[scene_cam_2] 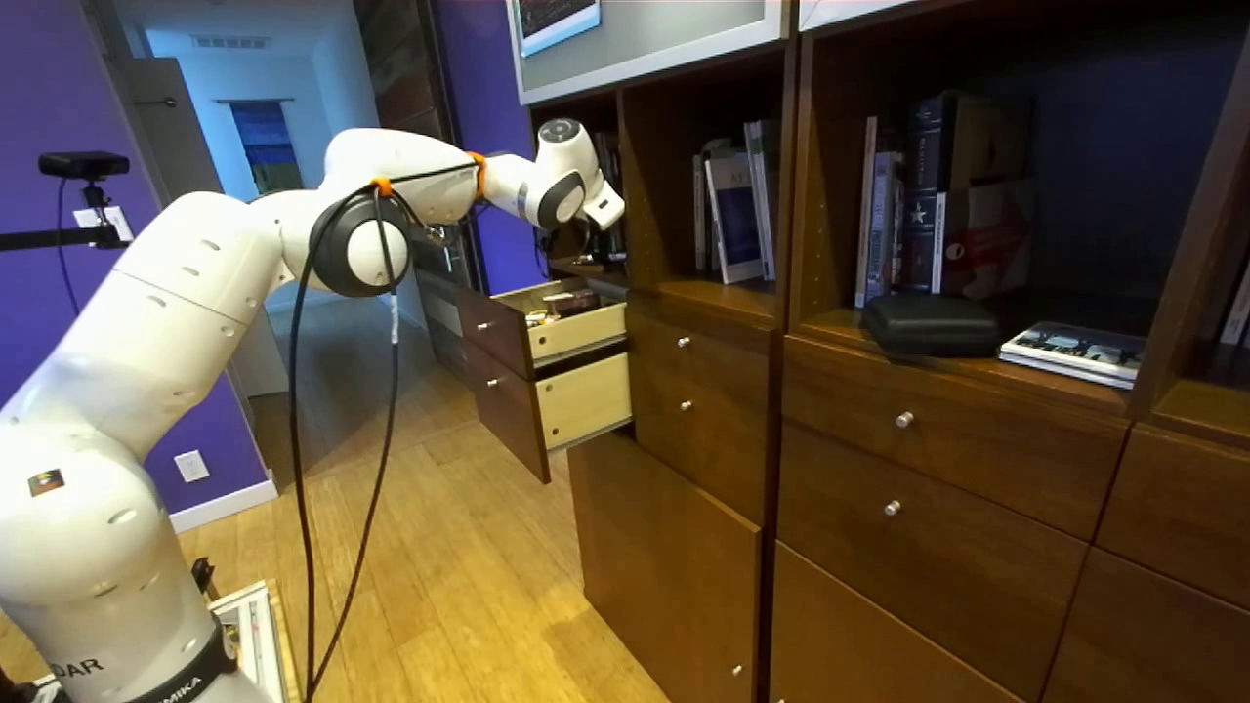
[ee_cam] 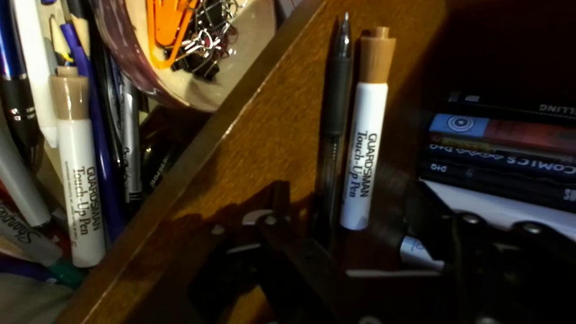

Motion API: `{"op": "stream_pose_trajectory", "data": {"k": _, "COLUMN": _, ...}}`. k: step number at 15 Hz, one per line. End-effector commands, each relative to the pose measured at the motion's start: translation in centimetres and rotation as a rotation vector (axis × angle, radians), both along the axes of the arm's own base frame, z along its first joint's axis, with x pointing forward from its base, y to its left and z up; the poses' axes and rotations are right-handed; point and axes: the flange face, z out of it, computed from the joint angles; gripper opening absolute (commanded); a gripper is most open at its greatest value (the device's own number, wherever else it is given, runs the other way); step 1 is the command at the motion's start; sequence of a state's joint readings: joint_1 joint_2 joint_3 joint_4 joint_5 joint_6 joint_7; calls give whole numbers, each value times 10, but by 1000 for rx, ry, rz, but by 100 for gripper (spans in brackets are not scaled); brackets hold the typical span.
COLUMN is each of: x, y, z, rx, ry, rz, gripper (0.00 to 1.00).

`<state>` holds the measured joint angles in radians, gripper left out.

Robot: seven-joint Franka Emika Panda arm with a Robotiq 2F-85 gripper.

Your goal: Pick up the black pen from the open drawer and put it on the brown shelf right above the top open drawer

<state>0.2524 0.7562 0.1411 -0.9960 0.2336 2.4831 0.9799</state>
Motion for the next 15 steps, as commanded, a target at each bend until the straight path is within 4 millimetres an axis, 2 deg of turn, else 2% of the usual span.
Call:
{"op": "stream_pose_trajectory", "data": {"k": 1, "x": -8, "y": 1, "z": 20, "rx": -26, "ry": 12, "rz": 6, "gripper": 84}}
{"op": "stream_pose_trajectory", "data": {"k": 2, "x": -11, "y": 1, "z": 23, "rx": -35, "ry": 20, "rz": 9, "gripper": 86}}
{"op": "stream_pose_trajectory", "data": {"k": 4, "x": -19, "y": 5, "z": 28, "rx": -69, "ry": 40, "rz": 27, "gripper": 100}}
{"op": "stream_pose_trajectory", "data": {"k": 10, "x": -60, "y": 12, "z": 37, "rx": -187, "ry": 85, "rz": 91, "gripper": 100}}
{"op": "stream_pose_trajectory", "data": {"k": 15, "x": -106, "y": -4, "z": 57, "rx": -267, "ry": 110, "rz": 90, "gripper": 100}}
